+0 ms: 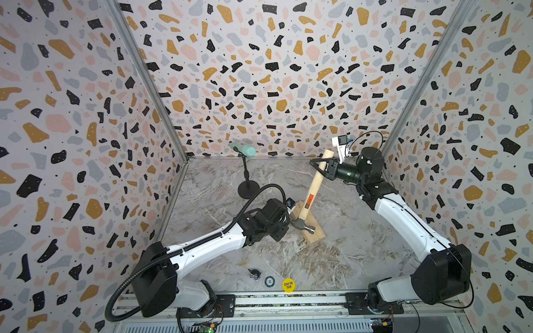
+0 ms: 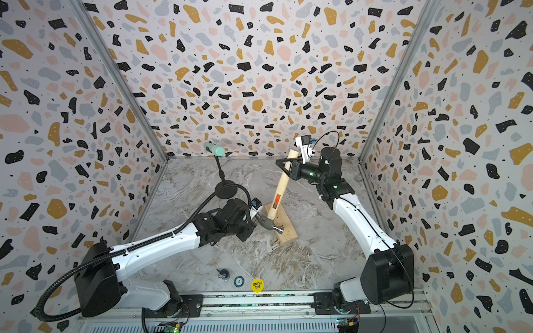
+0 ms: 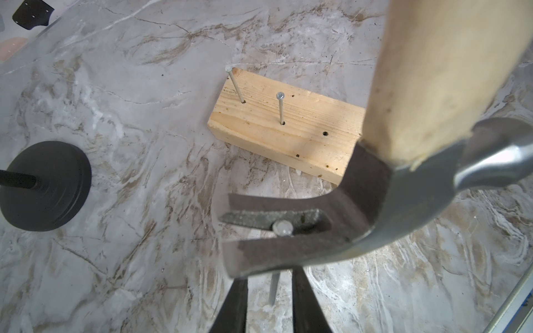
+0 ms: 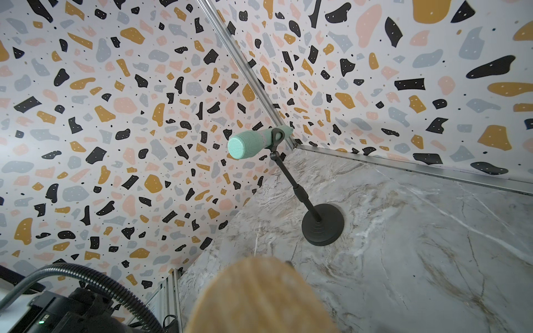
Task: Use a claw hammer to pull out a nail
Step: Pick up the nail with the hammer.
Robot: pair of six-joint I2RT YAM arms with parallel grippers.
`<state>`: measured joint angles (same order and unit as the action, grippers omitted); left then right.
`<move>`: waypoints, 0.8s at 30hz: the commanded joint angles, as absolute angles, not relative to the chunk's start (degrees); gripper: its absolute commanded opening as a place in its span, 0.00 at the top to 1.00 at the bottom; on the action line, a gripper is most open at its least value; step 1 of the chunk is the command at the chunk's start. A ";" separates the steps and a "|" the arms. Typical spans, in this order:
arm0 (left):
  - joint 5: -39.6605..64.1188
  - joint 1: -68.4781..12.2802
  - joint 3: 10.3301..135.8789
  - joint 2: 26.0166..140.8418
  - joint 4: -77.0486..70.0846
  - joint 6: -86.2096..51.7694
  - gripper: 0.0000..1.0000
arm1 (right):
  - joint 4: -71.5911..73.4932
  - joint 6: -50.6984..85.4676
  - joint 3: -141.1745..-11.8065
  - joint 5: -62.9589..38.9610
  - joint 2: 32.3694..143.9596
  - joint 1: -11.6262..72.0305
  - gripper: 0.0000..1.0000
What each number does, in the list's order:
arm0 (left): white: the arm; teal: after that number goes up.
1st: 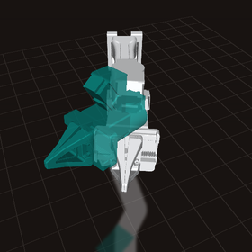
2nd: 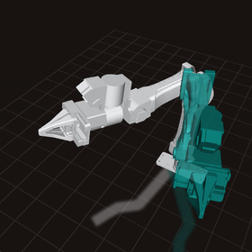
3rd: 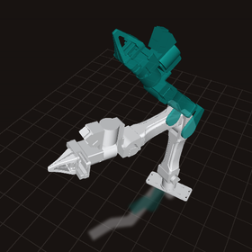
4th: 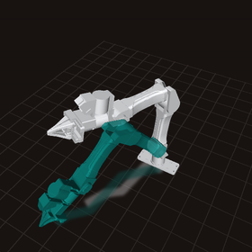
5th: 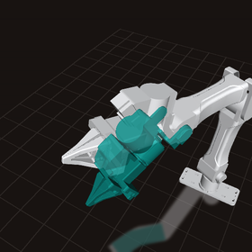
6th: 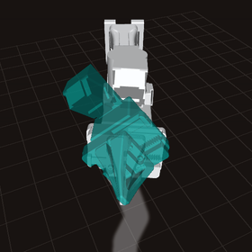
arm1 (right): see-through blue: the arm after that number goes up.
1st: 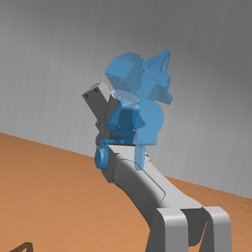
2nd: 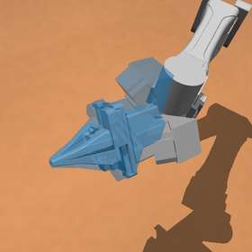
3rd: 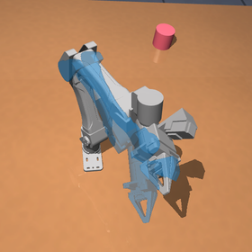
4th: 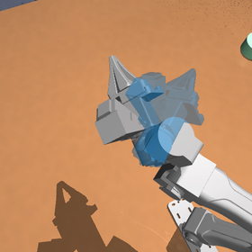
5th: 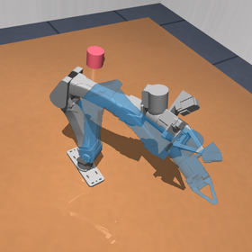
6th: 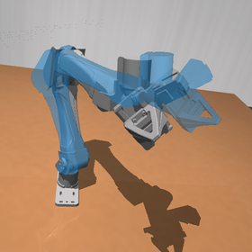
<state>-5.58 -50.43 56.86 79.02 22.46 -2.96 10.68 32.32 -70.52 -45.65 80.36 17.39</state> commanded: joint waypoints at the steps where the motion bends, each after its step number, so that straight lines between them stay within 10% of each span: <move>1: -6.57 -50.67 57.13 78.95 22.14 -2.37 0.79 | 13.70 35.97 -74.17 -47.26 78.31 17.74 1.00; 24: -6.41 -50.64 57.29 78.99 22.23 -2.29 0.90 | 13.45 35.64 -73.30 -47.75 78.49 18.46 1.00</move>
